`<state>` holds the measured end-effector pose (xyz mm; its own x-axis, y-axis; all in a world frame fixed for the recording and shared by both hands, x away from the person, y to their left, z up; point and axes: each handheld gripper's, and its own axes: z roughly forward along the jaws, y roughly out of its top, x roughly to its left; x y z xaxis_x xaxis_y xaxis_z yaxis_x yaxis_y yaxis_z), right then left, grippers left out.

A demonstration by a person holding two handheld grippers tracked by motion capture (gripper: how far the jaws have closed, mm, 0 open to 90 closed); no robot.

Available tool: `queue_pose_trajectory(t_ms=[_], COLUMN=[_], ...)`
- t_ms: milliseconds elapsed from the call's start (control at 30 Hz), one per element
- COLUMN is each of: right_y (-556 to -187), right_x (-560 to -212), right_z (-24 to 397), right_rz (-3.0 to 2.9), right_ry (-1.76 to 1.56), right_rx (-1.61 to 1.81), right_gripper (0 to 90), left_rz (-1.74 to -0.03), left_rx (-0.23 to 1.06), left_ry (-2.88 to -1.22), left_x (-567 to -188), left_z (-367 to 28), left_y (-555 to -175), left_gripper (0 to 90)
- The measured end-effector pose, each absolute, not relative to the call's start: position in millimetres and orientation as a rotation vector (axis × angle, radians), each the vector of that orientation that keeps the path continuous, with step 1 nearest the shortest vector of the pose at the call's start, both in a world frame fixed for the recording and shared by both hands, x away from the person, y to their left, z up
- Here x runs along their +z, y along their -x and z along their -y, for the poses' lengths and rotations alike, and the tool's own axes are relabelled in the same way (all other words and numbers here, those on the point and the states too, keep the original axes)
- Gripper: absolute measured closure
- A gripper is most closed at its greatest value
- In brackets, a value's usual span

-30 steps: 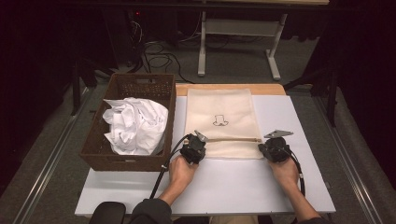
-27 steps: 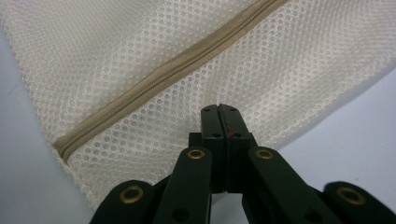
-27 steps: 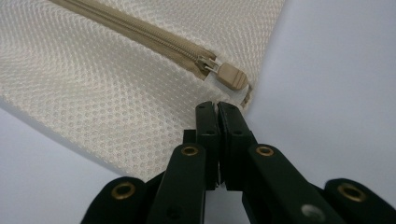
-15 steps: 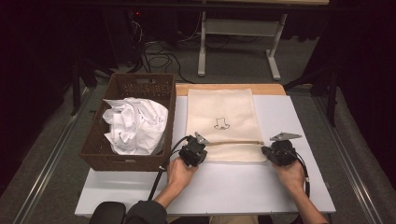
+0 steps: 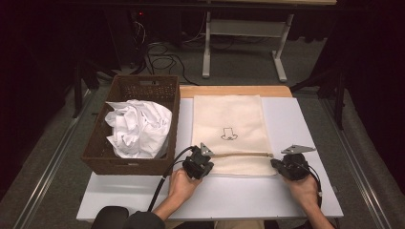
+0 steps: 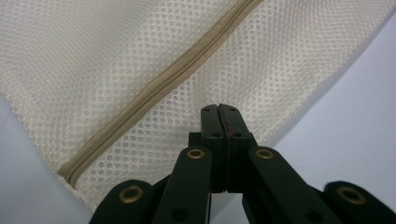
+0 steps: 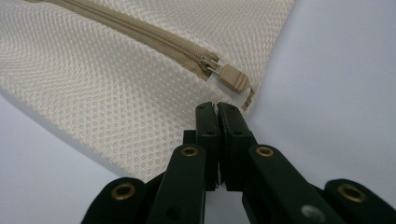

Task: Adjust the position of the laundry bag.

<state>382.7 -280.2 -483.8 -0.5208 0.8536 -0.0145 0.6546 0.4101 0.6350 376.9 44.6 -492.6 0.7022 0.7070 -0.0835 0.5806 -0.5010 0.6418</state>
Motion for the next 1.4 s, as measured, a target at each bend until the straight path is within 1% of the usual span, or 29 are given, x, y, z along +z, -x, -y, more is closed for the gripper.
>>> queue_pose_trajectory(t_ms=[267, 733, 867, 933, 967, 1000, 1033, 1067, 1200, 1233, 1300, 1400], right_y=[-371, -355, -353, -352, -353, -353, -353, -353, -354, -354, -353, -352], right_x=[-484, -487, -487, -488, -488, -488, -489, -490, -491, -491, -491, -489], right_z=[278, 274, 273, 272, 273, 273, 276, 277, 278, 278, 279, 281], right_rz=[-2.333, -2.342, -2.347, -2.343, -2.344, -2.344, -2.339, -2.338, -2.323, -2.306, -2.276, -2.245], right_ry=[-1.292, -1.278, -1.274, -1.262, -1.277, -1.277, -1.289, -1.29, -1.291, -1.307, -1.321, -1.325], right_rx=[0.822, 0.831, 0.834, 0.84, 0.848, 0.848, 0.868, 0.873, 0.881, 0.898, 0.914, 0.93], right_gripper=[88.7, 88.2, 87.3, 86.4, 83.0, 83.0, 79.6, 78.7, 69.9, 66.7, 61.6, 61.0], left_rz=[-0.945, -0.898, -0.894, -0.9, -0.899, -0.899, -0.889, -0.888, -0.898, -0.908, -0.923, -0.925], left_rx=[0.242, 0.254, 0.263, 0.257, 0.246, 0.246, 0.244, 0.258, 0.284, 0.311, 0.321, 0.358], left_ry=[-2.288, -2.284, -2.281, -2.272, -2.258, -2.258, -2.252, -2.241, -2.222, -2.21, -2.202, -2.206], left_x=[-492, -496, -499, -500, -500, -500, -499, -498, -497, -497, -498, -500], left_z=[-45, -53, -54, -54, -53, -53, -54, -54, -56, -57, -58, -58], left_y=[-364, -345, -344, -345, -346, -346, -346, -346, -350, -352, -354, -357], left_gripper=[89.8, 89.2, 87.7, 84.4, 81.3, 79.3, 75.2, 72.1, 60.2, 58.3, 55.6, 52.9])
